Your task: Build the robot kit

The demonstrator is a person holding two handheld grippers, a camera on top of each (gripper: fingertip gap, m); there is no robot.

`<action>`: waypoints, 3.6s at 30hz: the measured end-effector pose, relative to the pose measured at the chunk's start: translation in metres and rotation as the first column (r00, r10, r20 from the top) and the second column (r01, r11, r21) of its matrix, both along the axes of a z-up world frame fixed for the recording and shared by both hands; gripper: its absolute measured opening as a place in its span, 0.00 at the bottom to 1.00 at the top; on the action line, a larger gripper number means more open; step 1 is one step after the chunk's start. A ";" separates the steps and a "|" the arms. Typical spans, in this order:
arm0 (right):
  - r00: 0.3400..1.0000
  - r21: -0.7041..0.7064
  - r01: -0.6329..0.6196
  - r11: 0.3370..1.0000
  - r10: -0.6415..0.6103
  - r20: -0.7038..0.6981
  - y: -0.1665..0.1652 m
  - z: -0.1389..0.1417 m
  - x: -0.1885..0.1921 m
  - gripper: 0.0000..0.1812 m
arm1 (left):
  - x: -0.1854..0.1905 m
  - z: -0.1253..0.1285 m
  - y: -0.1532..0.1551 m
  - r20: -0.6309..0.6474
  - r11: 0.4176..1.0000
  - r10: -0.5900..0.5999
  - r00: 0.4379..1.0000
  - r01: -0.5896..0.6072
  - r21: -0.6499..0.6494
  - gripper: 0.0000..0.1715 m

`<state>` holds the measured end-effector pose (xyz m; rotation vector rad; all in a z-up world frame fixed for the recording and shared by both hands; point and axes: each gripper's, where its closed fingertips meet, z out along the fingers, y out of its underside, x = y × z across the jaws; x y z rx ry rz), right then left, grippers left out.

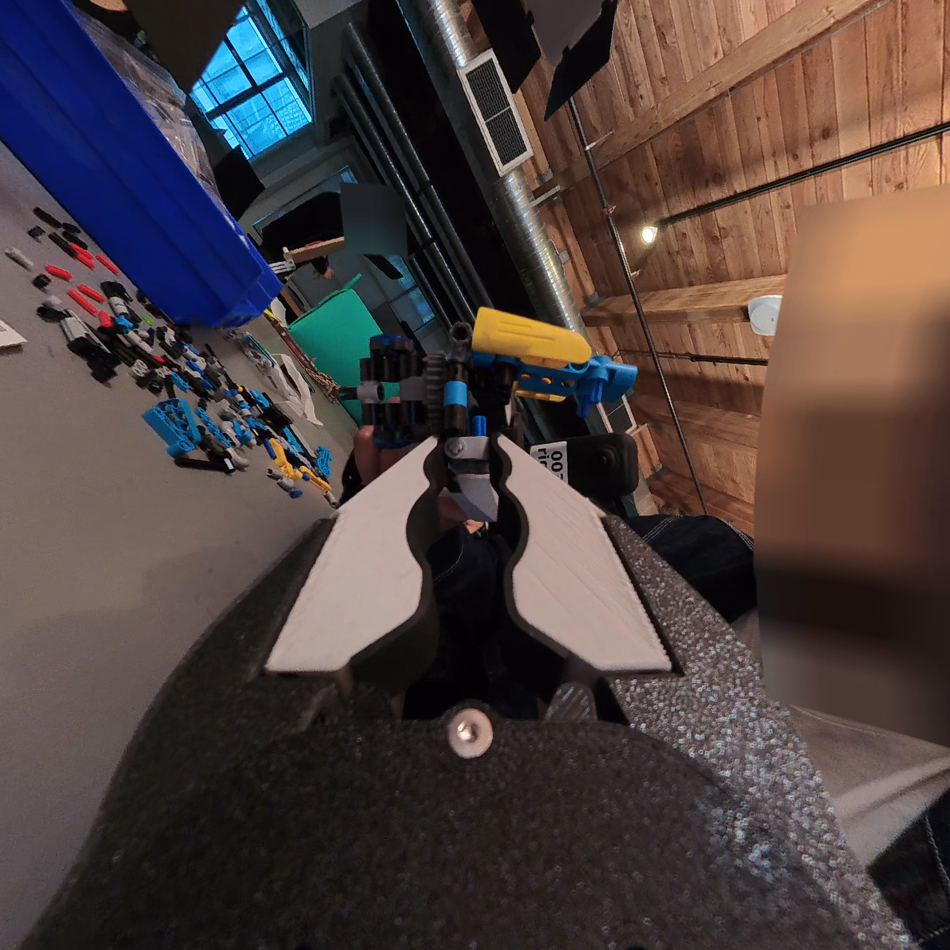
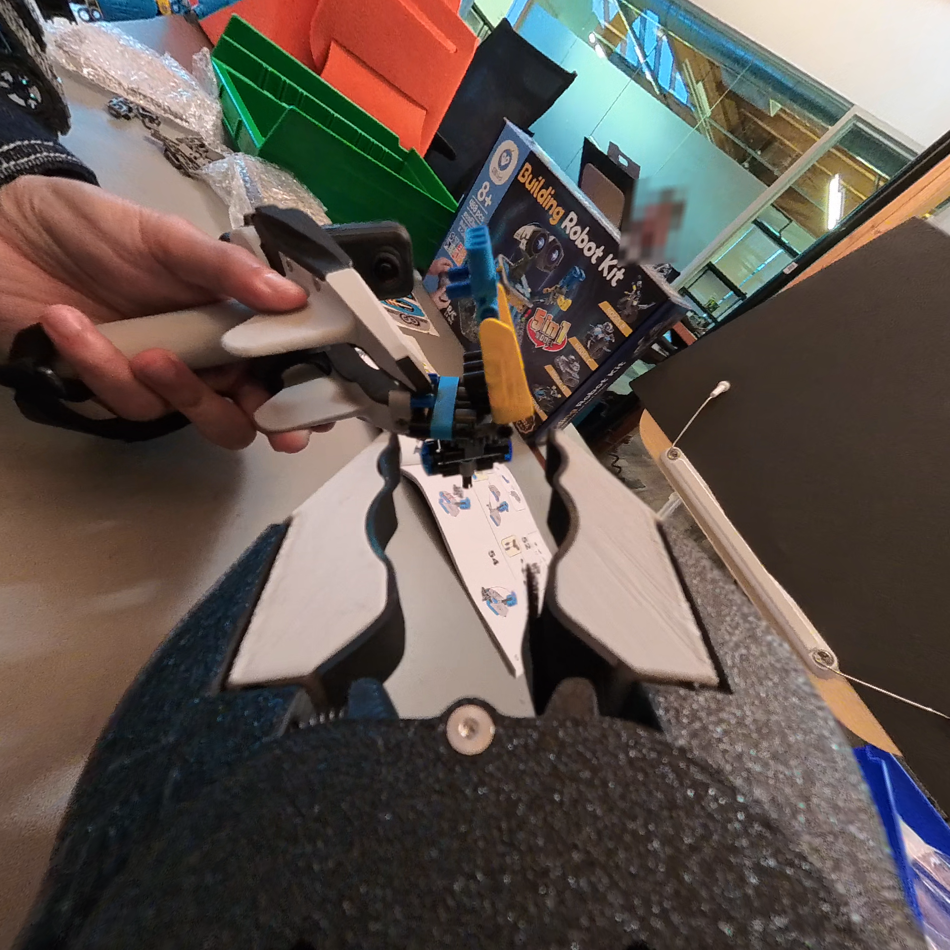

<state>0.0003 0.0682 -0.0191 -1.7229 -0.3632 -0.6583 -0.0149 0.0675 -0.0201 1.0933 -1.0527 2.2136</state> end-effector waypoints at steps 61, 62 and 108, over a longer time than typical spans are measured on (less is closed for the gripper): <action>0.955 -0.104 -0.113 0.988 0.080 -0.287 -0.007 -0.046 0.012 0.15 | 0.007 -0.038 -0.001 0.212 0.796 0.063 0.975 -0.177 0.579 0.09; 0.946 -0.108 -0.106 0.988 0.067 -0.317 -0.008 -0.047 0.014 0.15 | 0.008 -0.041 0.001 0.256 0.748 0.061 0.965 -0.214 0.628 0.09; 0.792 -0.681 -0.554 0.479 0.051 -0.609 -0.052 -0.132 -0.151 0.12 | -0.059 -0.139 0.009 0.163 0.120 -0.272 0.948 -0.135 0.984 0.09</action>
